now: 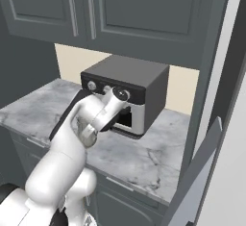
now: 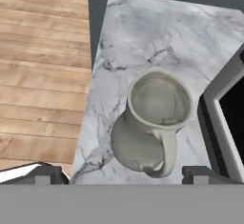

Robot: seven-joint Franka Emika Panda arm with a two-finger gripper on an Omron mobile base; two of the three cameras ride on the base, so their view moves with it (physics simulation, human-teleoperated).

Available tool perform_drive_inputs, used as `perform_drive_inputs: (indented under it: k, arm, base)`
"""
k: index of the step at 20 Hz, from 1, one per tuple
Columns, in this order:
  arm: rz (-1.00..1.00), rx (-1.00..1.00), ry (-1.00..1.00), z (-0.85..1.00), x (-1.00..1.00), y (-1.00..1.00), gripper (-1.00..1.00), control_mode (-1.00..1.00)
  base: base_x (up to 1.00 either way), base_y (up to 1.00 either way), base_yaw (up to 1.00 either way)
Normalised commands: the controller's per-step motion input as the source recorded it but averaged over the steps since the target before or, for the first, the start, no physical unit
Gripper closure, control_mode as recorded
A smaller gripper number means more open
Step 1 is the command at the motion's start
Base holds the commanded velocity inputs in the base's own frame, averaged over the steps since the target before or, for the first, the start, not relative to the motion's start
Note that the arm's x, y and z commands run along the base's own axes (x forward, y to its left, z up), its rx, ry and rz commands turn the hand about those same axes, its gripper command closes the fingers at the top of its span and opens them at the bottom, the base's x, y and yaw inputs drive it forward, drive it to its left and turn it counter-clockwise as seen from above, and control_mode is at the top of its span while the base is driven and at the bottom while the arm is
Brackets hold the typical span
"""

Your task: Move the jam and mango from the second highest shelf to the top shelf to make space. Then, place the pitcher from the counter on the cleared second highest shelf.

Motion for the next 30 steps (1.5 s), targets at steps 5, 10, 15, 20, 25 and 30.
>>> perform_drive_inputs:
  k: [5,10,15,20,25,30]
  arm:
    - [0.0,0.04,0.0,-0.01,0.2,0.16,-1.0,-1.0]
    - [0.01,0.0,0.0,-0.16,0.28,0.12,-1.0,-1.0]
    - [0.03,0.0,0.0,-0.32,0.28,0.01,-1.0,-1.0]
    - [0.05,0.0,0.0,-0.37,0.25,0.0,-1.0,-1.0]
    - [0.05,0.0,0.0,-0.3,0.26,0.0,-1.0,-1.0]
    - [0.03,0.0,0.0,-0.33,0.12,0.14,1.0,-1.0]
  base:
    - [0.0,0.0,0.0]
    - [0.0,0.0,0.0]
    - [0.0,0.0,0.0]
    - [0.0,0.0,0.0]
    - [0.0,0.0,0.0]
    - [0.0,0.0,0.0]
